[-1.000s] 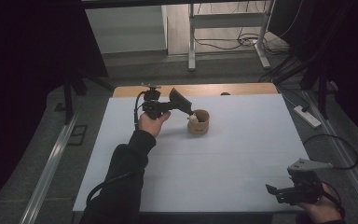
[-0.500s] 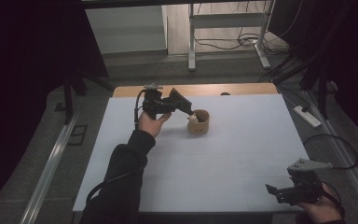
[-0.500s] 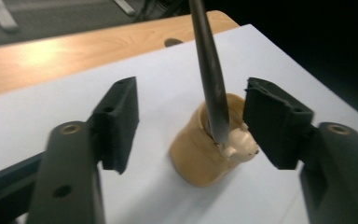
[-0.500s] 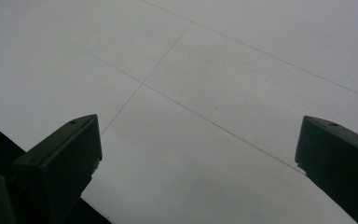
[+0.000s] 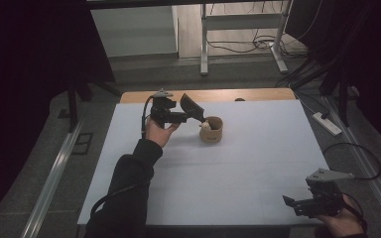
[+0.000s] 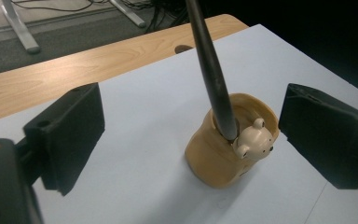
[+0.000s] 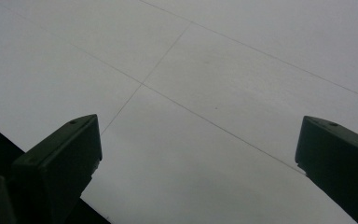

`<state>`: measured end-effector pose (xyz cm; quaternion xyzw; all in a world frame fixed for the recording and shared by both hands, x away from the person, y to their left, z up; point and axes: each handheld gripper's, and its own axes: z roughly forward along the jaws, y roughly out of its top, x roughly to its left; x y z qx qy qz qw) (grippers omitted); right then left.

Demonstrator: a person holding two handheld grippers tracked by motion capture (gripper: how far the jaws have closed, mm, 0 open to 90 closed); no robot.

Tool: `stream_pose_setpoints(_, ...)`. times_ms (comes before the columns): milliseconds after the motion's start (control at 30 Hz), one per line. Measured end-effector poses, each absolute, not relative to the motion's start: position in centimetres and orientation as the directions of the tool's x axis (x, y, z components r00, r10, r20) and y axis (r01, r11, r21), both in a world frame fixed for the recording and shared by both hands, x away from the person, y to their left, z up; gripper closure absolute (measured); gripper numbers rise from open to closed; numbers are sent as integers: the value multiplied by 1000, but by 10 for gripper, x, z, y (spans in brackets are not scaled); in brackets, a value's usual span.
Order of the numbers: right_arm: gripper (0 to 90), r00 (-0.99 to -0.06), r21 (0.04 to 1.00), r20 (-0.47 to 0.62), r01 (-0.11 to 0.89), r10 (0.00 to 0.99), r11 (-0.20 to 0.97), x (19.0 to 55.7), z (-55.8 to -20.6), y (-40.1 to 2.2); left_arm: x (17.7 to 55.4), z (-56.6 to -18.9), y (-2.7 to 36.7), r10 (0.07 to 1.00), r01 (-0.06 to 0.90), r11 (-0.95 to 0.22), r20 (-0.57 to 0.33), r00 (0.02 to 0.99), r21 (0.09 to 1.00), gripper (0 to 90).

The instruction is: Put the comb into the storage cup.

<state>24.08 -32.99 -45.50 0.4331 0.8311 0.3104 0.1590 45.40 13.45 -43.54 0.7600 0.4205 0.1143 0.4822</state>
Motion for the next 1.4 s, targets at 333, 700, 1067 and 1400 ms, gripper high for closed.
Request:
stream_pose_setpoints(333,6,-572,657,4,620,820,429,241,-455,-330,450,-440,137,748,519,-200,-212,628,831,14)
stream_pose_setpoints(700,3,-569,658,2,620,822,427,240,-455,-330,444,-441,139,750,495,-241,-163,641,835,0)
stream_pose_setpoints(1067,0,-565,660,2,621,825,423,240,-454,-330,439,-441,141,752,485,-266,-135,645,833,0)
stream_pose_setpoints(1400,0,-560,667,1,618,828,417,240,-454,-331,432,-441,145,745,472,-262,-134,653,841,0)
